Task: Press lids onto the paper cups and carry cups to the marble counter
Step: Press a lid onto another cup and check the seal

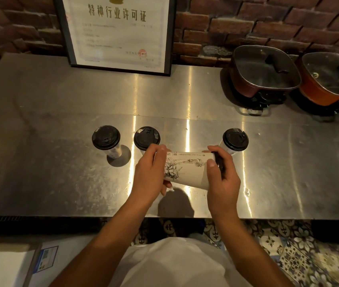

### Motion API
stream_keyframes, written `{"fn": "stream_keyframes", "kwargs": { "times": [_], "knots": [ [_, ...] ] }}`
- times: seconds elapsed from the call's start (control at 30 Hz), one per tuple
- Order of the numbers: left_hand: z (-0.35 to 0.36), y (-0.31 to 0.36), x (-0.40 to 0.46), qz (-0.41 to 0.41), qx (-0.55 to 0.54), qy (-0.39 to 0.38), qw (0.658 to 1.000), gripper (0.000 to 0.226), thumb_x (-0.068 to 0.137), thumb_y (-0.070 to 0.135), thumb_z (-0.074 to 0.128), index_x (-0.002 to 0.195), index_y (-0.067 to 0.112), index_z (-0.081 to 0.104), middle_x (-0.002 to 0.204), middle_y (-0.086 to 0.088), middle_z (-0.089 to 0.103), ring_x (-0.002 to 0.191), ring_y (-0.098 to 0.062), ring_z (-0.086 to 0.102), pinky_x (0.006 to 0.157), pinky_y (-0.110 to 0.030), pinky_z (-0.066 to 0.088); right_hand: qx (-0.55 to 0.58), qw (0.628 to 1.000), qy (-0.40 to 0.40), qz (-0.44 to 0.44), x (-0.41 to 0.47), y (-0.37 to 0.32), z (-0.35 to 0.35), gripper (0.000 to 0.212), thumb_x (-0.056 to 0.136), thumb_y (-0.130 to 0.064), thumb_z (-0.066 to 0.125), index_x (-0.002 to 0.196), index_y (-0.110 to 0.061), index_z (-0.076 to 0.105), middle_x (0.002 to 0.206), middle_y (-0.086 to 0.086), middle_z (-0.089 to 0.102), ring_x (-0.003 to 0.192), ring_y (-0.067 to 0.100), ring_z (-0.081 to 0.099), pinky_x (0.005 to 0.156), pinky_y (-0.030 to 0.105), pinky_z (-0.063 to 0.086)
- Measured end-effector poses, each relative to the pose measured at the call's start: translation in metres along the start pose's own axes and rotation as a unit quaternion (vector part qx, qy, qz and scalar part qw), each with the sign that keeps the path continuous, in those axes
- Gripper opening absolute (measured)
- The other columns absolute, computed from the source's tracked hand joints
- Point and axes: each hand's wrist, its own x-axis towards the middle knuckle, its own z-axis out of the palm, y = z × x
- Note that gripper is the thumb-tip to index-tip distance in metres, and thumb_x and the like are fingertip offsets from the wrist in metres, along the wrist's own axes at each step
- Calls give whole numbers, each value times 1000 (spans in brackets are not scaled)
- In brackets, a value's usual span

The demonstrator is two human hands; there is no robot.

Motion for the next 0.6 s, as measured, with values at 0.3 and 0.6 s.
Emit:
{"fn": "stream_keyframes", "kwargs": {
  "times": [0.3,0.6],
  "knots": [
    [-6,-6,7,-74,-80,-25,994,33,104,41,43,103,12,60,81,-15,70,44,-23,53,40,-26,39,-2,992,-93,85,18,1,-1,49,85,-57,50,131,-43,54,121,-12,64,104,1,66,67,20,56],
    [-11,-19,9,184,269,54,944,41,99,38,55,139,30,47,147,7,41,119,-10,53,87,-25,51,-1,981,-61,184,35,6,-6,55,84,-57,64,130,-28,57,125,3,64,101,21,71,55,36,60]
  ]
}}
